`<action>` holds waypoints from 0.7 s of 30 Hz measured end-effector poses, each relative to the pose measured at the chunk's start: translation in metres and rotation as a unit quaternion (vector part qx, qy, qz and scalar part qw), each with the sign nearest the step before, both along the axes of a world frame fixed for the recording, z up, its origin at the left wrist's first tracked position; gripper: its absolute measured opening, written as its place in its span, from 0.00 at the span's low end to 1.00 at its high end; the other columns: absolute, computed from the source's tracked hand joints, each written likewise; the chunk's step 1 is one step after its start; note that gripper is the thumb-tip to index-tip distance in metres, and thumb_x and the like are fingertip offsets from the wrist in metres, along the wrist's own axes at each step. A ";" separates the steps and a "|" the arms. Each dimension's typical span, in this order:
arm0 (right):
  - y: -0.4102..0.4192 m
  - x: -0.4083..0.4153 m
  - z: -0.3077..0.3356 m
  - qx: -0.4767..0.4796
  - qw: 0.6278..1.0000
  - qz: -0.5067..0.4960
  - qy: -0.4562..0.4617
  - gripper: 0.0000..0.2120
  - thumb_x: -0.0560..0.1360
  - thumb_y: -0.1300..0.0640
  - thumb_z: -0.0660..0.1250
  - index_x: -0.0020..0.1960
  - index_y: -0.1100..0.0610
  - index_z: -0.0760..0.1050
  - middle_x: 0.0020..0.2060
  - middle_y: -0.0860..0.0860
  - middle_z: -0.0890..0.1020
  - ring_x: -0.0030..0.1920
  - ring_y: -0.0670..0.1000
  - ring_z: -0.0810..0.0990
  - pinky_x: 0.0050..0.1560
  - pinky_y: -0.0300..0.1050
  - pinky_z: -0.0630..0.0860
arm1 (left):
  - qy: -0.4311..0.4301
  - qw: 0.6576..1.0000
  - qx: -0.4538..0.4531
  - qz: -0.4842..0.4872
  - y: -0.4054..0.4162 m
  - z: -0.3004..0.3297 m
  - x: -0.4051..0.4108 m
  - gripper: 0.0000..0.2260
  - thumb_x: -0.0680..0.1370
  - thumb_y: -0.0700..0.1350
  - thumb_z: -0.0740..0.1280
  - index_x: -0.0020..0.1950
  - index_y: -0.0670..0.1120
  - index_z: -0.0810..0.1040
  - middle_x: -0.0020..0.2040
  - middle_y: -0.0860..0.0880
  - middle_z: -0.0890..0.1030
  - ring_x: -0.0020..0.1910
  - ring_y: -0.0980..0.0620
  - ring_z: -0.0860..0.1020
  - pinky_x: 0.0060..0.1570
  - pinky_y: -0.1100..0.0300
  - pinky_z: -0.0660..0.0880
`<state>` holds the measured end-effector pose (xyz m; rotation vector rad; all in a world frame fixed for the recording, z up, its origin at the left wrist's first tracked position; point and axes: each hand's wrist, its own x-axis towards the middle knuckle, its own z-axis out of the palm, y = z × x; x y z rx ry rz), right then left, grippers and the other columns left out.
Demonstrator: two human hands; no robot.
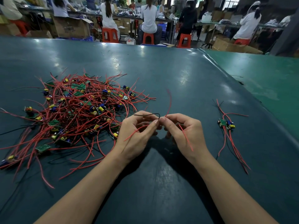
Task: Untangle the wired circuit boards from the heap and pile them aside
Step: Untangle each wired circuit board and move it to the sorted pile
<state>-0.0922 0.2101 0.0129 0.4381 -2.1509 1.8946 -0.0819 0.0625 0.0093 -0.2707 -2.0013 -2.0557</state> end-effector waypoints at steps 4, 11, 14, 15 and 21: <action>-0.002 0.000 0.002 -0.089 0.992 -0.008 -0.094 0.07 0.77 0.60 0.68 0.41 0.57 0.80 0.30 0.49 0.80 0.28 0.45 0.76 0.23 0.38 0.70 | 0.010 0.999 0.015 0.035 0.000 0.001 0.000 0.04 0.76 0.32 0.68 0.44 0.41 0.78 0.41 0.49 0.85 0.34 0.57 0.81 0.36 0.65 0.77; 0.000 -0.001 0.006 -0.183 0.975 0.023 -0.128 0.02 0.77 0.60 0.69 0.46 0.58 0.78 0.40 0.55 0.85 0.35 0.51 0.83 0.24 0.39 0.73 | -0.044 0.981 0.187 -0.038 -0.006 0.000 -0.006 0.14 0.70 0.36 0.75 0.54 0.43 0.77 0.54 0.42 0.84 0.55 0.46 0.82 0.54 0.55 0.79; -0.001 0.000 0.003 -0.124 0.990 0.013 -0.071 0.02 0.75 0.63 0.71 0.45 0.57 0.79 0.37 0.55 0.84 0.34 0.51 0.82 0.25 0.40 0.74 | -0.077 0.978 0.191 -0.045 -0.002 0.000 -0.006 0.16 0.67 0.43 0.75 0.53 0.41 0.80 0.47 0.43 0.85 0.45 0.48 0.84 0.48 0.59 0.80; -0.002 0.001 0.001 -0.092 0.995 0.005 -0.040 0.04 0.74 0.64 0.72 0.45 0.56 0.80 0.37 0.54 0.84 0.34 0.51 0.82 0.27 0.40 0.75 | -0.083 0.976 0.195 -0.043 -0.001 0.000 -0.006 0.14 0.67 0.43 0.73 0.51 0.41 0.81 0.45 0.43 0.85 0.43 0.49 0.84 0.47 0.60 0.81; -0.004 0.000 -0.004 0.068 0.992 -0.003 0.111 0.15 0.74 0.74 0.68 0.54 0.59 0.83 0.52 0.54 0.81 0.50 0.46 0.81 0.50 0.41 0.80 | -0.116 0.955 0.274 -0.004 -0.003 0.006 -0.009 0.08 0.69 0.44 0.70 0.45 0.42 0.78 0.35 0.47 0.83 0.31 0.55 0.81 0.35 0.64 0.79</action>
